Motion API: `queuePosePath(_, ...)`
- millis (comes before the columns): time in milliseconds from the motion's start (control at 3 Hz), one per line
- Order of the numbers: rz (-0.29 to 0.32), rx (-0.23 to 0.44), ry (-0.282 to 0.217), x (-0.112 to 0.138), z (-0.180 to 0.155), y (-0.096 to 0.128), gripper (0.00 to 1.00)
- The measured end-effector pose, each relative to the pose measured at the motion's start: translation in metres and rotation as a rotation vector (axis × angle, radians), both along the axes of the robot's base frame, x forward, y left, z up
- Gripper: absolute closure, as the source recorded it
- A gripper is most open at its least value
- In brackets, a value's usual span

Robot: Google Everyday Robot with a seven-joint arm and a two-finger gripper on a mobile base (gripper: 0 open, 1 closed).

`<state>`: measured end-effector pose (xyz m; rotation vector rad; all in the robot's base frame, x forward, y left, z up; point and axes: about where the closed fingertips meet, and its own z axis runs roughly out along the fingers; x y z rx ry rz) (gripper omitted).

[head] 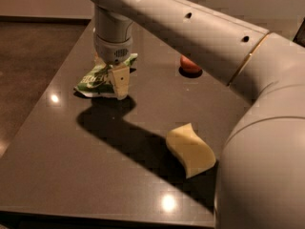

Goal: Move green jalapeno chip bag near sponge

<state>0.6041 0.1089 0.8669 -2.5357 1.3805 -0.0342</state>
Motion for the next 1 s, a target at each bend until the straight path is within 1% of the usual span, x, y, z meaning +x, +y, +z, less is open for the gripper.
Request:
queuePosePath(333, 0.009, -0.011, 0.014, -0.001, -0.004, 0.003, 0.46)
queuePosePath(667, 0.004, -0.01, 0.017, -0.002, -0.004, -0.003, 0.7)
queuePosePath(1000, -0.015, 0.013, 0.011, -0.006, 0.007, -0.016, 0.93)
